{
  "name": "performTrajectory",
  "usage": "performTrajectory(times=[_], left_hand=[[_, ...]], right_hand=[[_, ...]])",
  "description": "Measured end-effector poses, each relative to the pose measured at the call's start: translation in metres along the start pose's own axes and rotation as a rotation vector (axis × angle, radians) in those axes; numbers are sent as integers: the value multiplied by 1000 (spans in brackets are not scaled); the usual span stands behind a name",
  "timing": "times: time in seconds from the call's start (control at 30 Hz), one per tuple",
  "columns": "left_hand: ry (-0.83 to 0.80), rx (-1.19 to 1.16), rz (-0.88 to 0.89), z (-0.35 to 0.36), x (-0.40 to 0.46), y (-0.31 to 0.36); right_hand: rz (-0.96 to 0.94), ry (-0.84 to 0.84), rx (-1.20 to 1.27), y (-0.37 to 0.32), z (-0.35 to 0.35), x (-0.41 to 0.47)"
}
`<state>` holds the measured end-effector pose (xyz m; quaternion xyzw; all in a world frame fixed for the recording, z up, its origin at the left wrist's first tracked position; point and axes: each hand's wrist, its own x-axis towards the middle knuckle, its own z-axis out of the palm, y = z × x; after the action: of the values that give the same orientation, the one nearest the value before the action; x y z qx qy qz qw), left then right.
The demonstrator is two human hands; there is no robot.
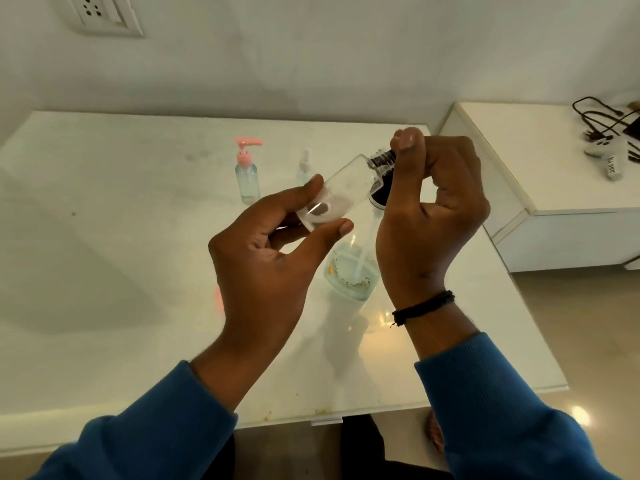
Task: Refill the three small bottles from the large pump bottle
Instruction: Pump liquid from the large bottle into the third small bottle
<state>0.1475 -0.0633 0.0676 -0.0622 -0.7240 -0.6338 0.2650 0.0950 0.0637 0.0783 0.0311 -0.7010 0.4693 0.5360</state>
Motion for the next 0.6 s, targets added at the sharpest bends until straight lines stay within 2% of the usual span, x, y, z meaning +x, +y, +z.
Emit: performTrajectory(times=[0.6], left_hand=[[2, -13, -1, 0, -1, 1]], right_hand=[[-24, -1, -38, -5, 1, 2]])
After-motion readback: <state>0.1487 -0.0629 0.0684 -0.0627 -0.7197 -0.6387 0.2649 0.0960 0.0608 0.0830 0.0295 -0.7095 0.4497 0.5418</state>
